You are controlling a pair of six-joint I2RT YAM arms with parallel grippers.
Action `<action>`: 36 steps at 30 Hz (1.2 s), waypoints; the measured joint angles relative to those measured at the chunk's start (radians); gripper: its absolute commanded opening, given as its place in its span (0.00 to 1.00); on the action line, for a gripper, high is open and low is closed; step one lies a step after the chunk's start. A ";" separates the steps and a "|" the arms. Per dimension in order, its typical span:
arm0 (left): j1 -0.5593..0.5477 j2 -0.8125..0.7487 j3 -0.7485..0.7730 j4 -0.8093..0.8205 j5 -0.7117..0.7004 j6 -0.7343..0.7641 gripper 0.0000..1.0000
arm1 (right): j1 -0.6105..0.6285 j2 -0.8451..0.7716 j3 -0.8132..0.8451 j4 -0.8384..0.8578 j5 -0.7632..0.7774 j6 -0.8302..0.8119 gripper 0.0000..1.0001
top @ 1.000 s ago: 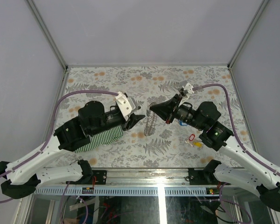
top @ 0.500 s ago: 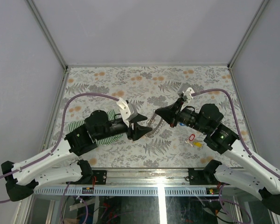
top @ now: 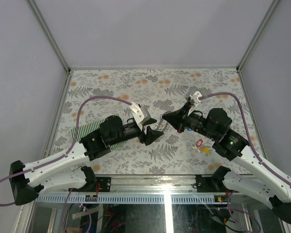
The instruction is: Put the keys on the keyring
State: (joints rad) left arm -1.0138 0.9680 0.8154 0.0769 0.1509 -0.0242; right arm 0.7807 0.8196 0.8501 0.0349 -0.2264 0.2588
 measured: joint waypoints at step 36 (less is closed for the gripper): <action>0.000 0.018 0.040 -0.163 -0.022 0.134 0.00 | 0.000 -0.074 0.037 0.012 0.030 0.014 0.37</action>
State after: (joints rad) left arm -1.0138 0.9859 0.8558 -0.0856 0.1291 0.1101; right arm 0.7807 0.7460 0.8875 0.0467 -0.1967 0.2733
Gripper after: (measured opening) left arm 0.173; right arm 0.354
